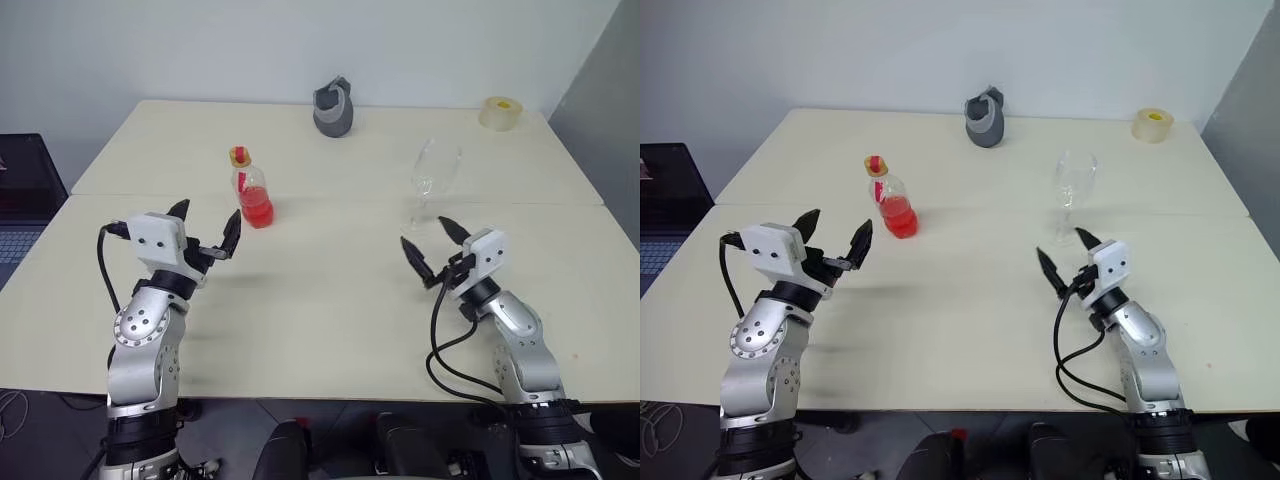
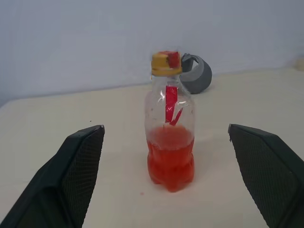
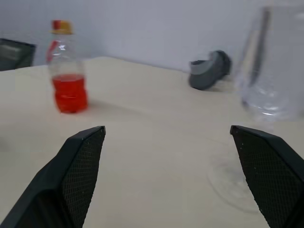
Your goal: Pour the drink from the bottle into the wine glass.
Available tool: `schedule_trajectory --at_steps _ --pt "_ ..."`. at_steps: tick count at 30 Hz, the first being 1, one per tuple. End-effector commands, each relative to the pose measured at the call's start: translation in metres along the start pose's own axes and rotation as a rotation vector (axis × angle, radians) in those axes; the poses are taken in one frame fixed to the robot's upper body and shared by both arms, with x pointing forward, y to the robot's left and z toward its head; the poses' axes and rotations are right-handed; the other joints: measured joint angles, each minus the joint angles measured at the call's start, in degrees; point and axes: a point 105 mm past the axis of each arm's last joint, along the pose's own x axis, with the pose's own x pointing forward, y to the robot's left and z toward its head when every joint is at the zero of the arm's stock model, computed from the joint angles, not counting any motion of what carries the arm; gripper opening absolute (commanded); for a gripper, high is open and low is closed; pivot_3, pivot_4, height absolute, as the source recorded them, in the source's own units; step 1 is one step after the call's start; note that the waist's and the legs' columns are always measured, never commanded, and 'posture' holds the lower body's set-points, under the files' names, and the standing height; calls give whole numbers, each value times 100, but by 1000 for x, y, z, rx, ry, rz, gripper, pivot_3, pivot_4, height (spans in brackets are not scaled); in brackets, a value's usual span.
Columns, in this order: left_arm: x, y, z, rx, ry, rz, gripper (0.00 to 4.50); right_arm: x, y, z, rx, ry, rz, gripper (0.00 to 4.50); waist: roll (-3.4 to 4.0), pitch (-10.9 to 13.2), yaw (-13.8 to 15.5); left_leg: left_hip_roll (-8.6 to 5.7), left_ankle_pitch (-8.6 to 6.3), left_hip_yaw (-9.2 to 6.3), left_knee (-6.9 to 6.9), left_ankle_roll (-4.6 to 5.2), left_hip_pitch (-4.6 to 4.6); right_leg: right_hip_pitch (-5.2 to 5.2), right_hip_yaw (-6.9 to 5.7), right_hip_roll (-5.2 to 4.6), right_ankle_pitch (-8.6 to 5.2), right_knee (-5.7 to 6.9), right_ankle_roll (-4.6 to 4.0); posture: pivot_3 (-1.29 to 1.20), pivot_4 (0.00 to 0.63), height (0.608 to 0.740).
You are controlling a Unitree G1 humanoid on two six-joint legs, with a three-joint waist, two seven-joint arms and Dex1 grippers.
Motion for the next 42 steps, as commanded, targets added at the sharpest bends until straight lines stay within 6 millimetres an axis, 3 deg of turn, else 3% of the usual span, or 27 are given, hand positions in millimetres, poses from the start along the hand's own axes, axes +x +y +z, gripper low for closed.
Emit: schedule_trajectory --at_steps 1,6,13,28,42 --pt "11 -3 1 1 -9 -9 4476 3 13 15 -12 -23 99 4500 0 0 2 -1 0 -1 1 0 0 1 -1 0 0 -1 0 0 150 740" --pt "27 0 -23 -16 97 13 4476 9 16 20 -14 -22 118 4500 -1 0 3 -3 0 -2 3 0 -1 1 -2 0 0 -1 0 0 150 740" --pt "53 -5 -39 -27 153 -33 4476 11 32 31 -5 -28 206 4500 -2 0 3 -4 0 -8 3 0 -5 0 -9 0 0 -1 0 0 150 740" --pt "90 -2 -44 -40 157 -49 4476 16 44 45 -8 -50 272 4500 -3 0 2 -5 0 -11 5 -1 -7 0 -15 0 0 -1 0 0 150 740" --pt "115 -12 -42 -47 180 -82 4476 9 79 55 17 -17 511 4500 -5 2 0 -11 0 -11 8 0 -10 -2 -29 0 0 -2 1 0 150 740"
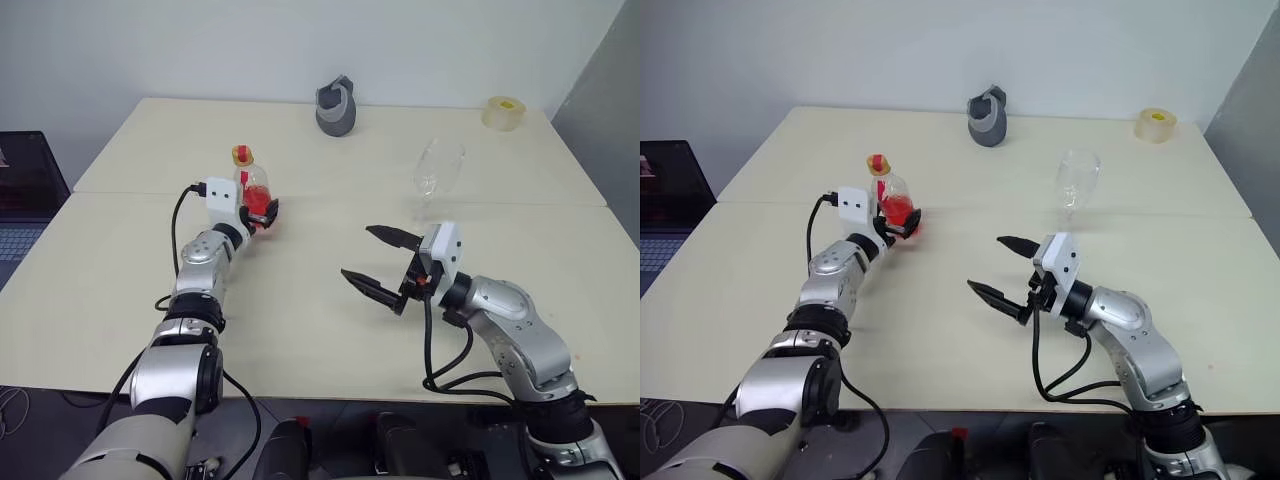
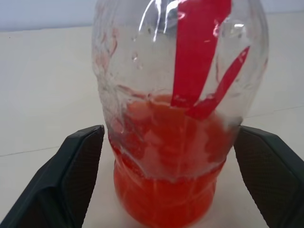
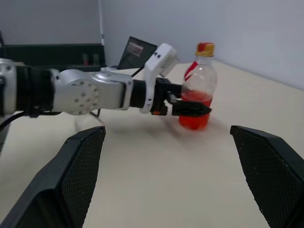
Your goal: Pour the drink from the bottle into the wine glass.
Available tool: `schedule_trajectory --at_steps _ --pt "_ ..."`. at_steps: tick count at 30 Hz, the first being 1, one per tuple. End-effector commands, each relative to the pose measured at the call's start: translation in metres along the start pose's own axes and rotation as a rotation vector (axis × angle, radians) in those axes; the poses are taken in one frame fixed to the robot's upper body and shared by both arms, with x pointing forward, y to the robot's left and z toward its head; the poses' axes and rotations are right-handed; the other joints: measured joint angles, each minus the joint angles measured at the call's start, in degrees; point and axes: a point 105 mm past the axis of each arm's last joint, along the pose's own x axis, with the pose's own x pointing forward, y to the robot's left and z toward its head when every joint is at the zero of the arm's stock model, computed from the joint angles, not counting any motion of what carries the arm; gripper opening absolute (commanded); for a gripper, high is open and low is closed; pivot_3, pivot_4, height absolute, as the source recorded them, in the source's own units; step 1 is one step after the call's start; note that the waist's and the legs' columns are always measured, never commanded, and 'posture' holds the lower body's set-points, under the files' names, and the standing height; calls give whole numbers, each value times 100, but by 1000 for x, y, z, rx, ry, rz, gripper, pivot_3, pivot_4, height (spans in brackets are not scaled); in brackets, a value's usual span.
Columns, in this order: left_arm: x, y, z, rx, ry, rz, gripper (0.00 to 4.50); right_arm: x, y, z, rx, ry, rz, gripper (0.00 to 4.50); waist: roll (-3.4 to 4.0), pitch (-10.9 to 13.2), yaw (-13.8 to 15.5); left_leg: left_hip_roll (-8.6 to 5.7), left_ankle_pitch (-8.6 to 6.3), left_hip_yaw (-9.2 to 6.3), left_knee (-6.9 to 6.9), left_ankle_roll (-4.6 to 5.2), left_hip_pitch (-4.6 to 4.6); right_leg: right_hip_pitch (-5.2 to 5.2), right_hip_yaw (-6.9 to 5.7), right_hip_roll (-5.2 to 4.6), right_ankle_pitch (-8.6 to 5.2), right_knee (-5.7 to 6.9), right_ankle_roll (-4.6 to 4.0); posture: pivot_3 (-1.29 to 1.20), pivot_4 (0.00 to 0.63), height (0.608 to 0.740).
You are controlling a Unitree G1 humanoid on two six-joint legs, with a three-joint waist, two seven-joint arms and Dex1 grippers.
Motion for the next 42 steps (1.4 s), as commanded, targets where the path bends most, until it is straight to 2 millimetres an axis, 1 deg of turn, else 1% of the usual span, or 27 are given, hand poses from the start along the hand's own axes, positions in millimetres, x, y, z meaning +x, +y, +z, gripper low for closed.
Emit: schedule_trajectory --at_steps 1,16,19,23,25,27,28,30,33,36,37,39,42 --pt "6 1 16 7 -43 0 4476 2 11 14 -22 -33 66 4500 0 0 -1 0 0 0 0 0 0 0 0 0 0 1 0 0 150 740" --pt "13 -5 17 -41 -28 -16 4476 1 10 12 -41 -18 69 4500 -1 1 -1 0 0 -1 0 0 -1 -1 -2 0 0 1 0 0 150 740" --pt "14 -5 18 -30 -33 -16 3883 2 11 12 -41 -18 70 4500 -1 1 -2 0 0 -1 1 0 -1 -1 -2 0 0 1 0 0 150 740" --pt "14 -3 22 -12 -44 -2 2664 3 12 11 -37 -18 72 4500 -1 1 -1 -1 0 -1 2 0 -2 -1 -2 0 0 1 0 0 150 740" --pt "14 -2 23 -9 -47 0 2222 3 12 10 -35 -18 72 4500 -1 1 -1 -1 0 -1 2 0 -2 -1 -2 0 0 1 0 0 150 740" --pt "13 -1 24 -3 -50 -3 1989 4 13 10 -34 -20 73 4500 -1 1 -1 0 0 -2 2 0 -1 -1 -2 0 0 2 0 0 150 740" --pt "13 -1 24 1 -54 -6 1948 5 13 10 -35 -22 72 4500 -1 1 -1 0 0 -2 2 0 -1 -1 -2 0 0 2 0 0 150 740" --pt "13 -1 25 6 -61 -12 1922 6 10 13 -37 -24 70 4500 -2 1 -2 0 0 -2 2 -1 -1 -1 -2 0 0 2 0 0 150 740" --pt "13 -4 33 25 -99 -19 1921 8 4 18 -37 -30 53 4500 -2 1 -1 0 0 -1 2 0 -1 -3 -2 0 0 2 0 0 150 740" --pt "15 -20 40 41 -144 -97 1921 7 0 22 -41 -29 38 4500 -2 1 0 0 0 -4 2 -1 -4 -3 -2 0 0 1 0 0 150 740" --pt "15 -33 42 55 -162 -158 1921 6 -1 23 -45 -25 28 4500 -2 1 8 0 1 -6 2 -1 -6 -4 -2 0 0 1 0 0 150 740" --pt "8 -76 40 95 -191 -360 1921 1 -6 30 -55 -28 -19 4500 -2 1 20 -1 1 -8 3 -2 -9 -4 0 -2 0 0 0 0 150 740" --pt "-13 -116 33 122 -193 -549 1885 -4 -9 36 -49 -19 -72 4500 -1 1 29 -6 16 -6 3 -28 -11 -2 15 -13 0 -2 0 0 150 740"
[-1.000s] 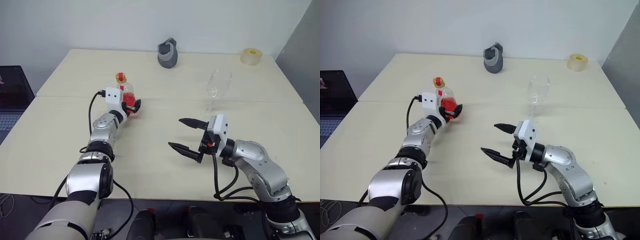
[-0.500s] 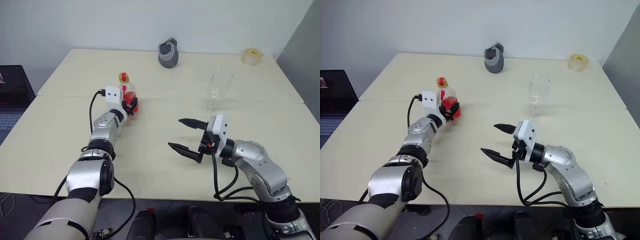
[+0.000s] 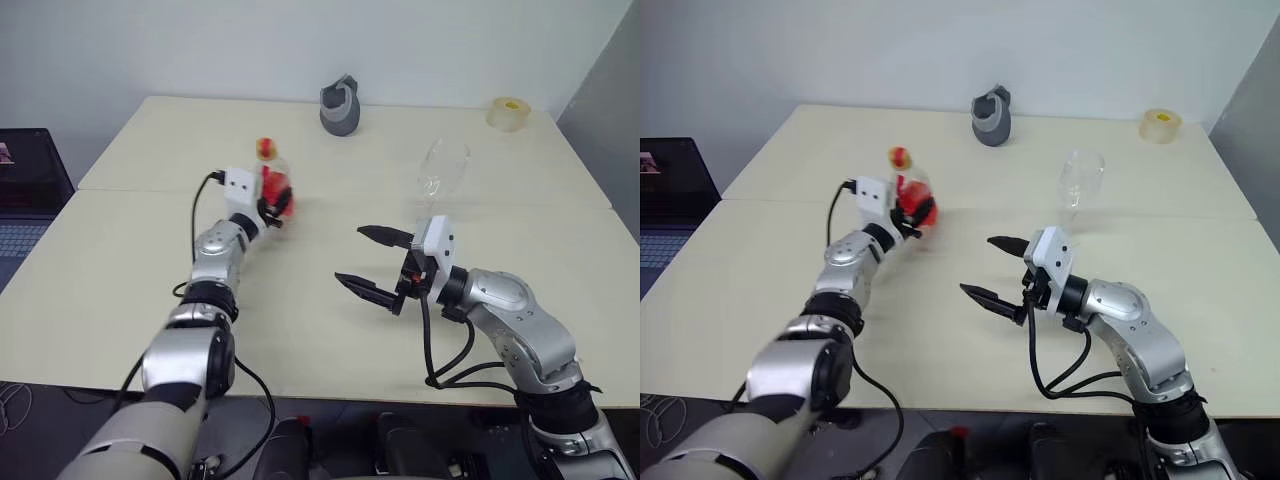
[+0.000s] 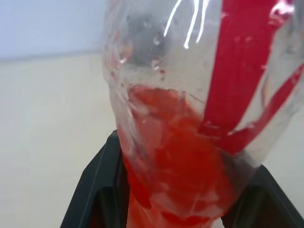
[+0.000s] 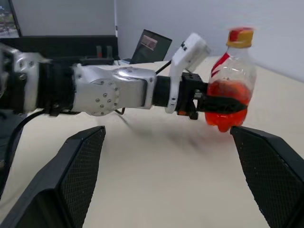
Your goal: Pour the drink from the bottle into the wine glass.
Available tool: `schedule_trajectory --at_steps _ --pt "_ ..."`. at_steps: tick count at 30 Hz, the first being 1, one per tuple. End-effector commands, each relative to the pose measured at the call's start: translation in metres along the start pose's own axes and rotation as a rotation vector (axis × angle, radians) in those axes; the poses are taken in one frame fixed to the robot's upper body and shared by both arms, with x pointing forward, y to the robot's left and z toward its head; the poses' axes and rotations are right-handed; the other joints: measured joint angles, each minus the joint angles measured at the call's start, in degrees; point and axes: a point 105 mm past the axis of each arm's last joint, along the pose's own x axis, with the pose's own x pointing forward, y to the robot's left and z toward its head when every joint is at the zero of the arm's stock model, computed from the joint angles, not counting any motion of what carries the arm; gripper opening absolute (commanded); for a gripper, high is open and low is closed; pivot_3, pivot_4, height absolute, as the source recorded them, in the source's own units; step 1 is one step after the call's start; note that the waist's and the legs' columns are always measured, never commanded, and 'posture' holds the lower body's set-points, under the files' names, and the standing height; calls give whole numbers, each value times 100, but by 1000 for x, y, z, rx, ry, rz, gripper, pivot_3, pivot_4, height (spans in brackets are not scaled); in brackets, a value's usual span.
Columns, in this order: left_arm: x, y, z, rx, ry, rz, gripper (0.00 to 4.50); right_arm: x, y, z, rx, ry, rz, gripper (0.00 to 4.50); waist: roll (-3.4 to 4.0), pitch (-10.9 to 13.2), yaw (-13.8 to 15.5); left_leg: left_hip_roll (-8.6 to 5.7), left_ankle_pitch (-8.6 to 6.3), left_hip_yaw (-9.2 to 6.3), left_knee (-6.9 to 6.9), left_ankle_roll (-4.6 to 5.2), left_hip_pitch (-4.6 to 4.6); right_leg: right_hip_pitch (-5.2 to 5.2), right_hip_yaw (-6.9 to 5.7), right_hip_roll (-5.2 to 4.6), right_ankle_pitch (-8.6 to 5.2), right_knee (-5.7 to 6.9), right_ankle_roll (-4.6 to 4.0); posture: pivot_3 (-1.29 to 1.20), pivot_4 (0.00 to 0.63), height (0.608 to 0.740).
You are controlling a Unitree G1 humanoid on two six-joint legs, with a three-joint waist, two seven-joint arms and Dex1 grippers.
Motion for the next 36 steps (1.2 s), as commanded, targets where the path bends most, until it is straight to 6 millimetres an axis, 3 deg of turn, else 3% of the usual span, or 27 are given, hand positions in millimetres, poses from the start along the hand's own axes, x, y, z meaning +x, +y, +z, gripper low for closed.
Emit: schedule_trajectory --at_steps 1,4,8,18,28,31,36 --pt "-3 -57 17 17 -51 -259 1864 -9 -1 23 -29 -32 -47 4500 0 0 -18 0 1 1 2 -1 0 0 3 0 0 -2 0 0 150 740" --pt "-18 -93 16 -30 -19 -422 1838 -16 3 23 -5 5 -45 4500 1 1 -65 8 -3 1 -1 5 3 -2 8 5 0 4 0 0 150 740" --pt "-35 -114 15 -38 42 -562 1818 -23 8 25 -16 41 4 4500 3 0 -64 20 -10 -8 -3 21 12 -2 -1 26 1 15 -2 0 150 740" --pt "-55 -136 5 23 120 -734 1817 -17 0 27 6 71 12 4500 3 0 -38 11 -11 -2 -3 22 10 3 3 22 0 4 -2 0 150 740" --pt "-59 -137 1 30 134 -742 1813 -3 -6 24 -5 59 -26 4500 3 -1 -36 13 -11 -3 -3 23 9 3 2 22 0 4 -2 0 150 740" --pt "-59 -137 1 33 136 -741 1778 -2 -6 23 -11 61 -23 3882 4 0 -35 12 -11 -3 -3 23 9 3 2 22 0 4 -2 0 150 740" --pt "-59 -138 0 35 136 -739 1761 -1 -3 23 -24 58 -5 2088 4 0 -36 13 -11 -3 -3 23 10 3 2 22 0 4 -2 0 150 740"
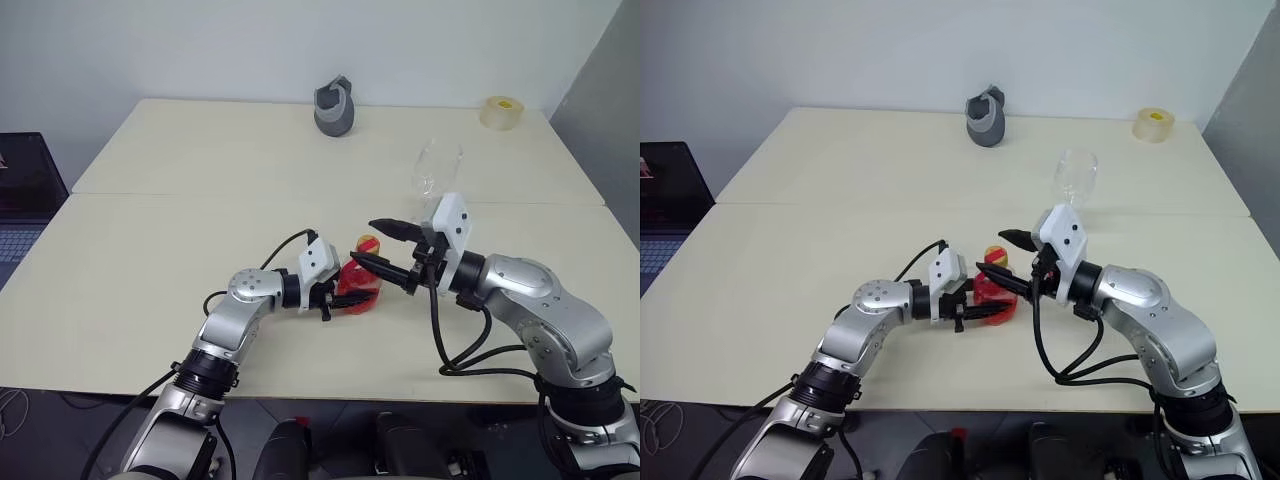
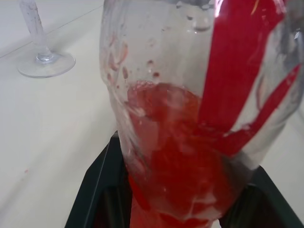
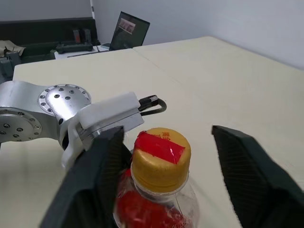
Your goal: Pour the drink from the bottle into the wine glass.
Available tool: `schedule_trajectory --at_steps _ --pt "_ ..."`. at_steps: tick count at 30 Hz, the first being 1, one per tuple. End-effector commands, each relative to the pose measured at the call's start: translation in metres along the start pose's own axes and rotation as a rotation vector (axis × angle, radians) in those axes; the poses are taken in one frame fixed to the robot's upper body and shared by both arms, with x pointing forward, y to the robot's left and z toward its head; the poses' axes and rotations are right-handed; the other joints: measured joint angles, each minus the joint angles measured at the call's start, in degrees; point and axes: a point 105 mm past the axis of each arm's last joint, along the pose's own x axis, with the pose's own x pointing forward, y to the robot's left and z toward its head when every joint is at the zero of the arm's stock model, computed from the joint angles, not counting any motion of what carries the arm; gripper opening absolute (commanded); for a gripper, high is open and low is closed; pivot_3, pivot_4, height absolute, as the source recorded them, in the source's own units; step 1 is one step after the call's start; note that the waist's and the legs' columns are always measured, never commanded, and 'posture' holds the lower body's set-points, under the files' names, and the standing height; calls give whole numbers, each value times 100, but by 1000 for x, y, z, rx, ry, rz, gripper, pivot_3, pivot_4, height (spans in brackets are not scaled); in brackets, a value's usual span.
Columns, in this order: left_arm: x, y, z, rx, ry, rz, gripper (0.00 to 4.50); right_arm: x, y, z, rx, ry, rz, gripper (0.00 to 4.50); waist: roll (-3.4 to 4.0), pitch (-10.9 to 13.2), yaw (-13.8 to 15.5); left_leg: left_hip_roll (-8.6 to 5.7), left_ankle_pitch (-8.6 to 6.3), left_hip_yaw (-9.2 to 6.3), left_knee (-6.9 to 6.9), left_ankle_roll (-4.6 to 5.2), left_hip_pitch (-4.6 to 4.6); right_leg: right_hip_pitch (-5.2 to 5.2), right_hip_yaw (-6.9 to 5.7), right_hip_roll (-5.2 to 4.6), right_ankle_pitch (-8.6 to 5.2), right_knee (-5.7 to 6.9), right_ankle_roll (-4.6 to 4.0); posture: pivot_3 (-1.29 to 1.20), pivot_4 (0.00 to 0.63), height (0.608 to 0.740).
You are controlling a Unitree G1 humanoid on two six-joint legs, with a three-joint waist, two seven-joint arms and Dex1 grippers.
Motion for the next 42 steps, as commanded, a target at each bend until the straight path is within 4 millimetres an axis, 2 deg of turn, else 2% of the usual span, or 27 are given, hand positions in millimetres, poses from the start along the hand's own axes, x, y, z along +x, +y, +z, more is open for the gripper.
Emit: schedule_trajectory --at_steps 1,2,3,6,10,15,18,22,26,31,32,37,42 --pt "0 -3 14 58 -34 -8 1761 1 3 12 -46 -44 20 1695 0 0 -1 0 0 0 0 0 0 0 0 0 0 0 0 0 150 740" --pt "0 -3 14 58 -34 -8 1761 1 3 12 -48 -40 27 1312 0 0 0 0 0 1 0 0 0 0 1 0 0 0 0 0 150 740" --pt "0 -4 14 59 -35 -10 1755 0 4 11 -52 -35 36 1205 0 0 0 0 0 0 0 0 0 0 0 0 0 0 0 0 150 740" --pt "1 -5 14 67 -34 -20 1546 -1 5 9 -69 -22 78 1207 0 0 0 0 0 0 0 0 0 0 0 0 0 0 0 0 150 740" --pt "2 -14 15 118 -5 -91 1254 -9 1 10 -106 -8 253 1207 0 0 -1 -3 0 4 1 0 1 0 0 0 0 0 0 0 150 740" --pt "0 -29 19 171 21 -215 977 -15 -26 -8 -136 161 434 1207 3 3 -17 0 -1 13 -2 2 8 1 -5 2 0 -1 -1 0 150 740" --pt "1 -27 19 181 22 -205 920 -13 -34 -12 -179 197 460 1207 3 3 -15 4 -1 12 -4 3 6 0 -3 2 0 -4 -1 0 150 740" --pt "3 -17 22 152 -3 -127 872 -13 -26 -2 -142 133 484 1207 3 3 0 2 -1 4 0 3 3 0 1 -1 0 -3 -2 0 150 740" --pt "7 -2 27 84 -64 12 870 -15 -18 20 -126 -7 355 2614 2 3 28 1 -1 -3 6 2 -6 0 -3 -6 0 -1 -2 0 150 740" --pt "10 4 25 57 -82 84 786 -26 -3 29 -58 -57 213 4344 2 4 30 -2 -1 -3 6 2 -7 -1 -1 -9 0 -1 -1 0 150 740" --pt "12 7 25 59 -84 101 771 -27 -3 29 -49 -70 155 4500 2 4 29 -2 -1 -2 5 2 -6 -1 -1 -9 0 0 -1 0 150 740" --pt "20 15 28 69 -88 149 770 -19 -5 24 2 -100 -132 4500 3 3 8 0 0 -1 2 1 -2 -2 1 -5 0 4 -1 0 150 740" --pt "27 14 28 93 -84 128 770 -10 -2 16 36 -82 -228 4500 4 3 10 -2 0 -1 1 0 -3 -2 0 -5 -1 1 0 0 150 740"
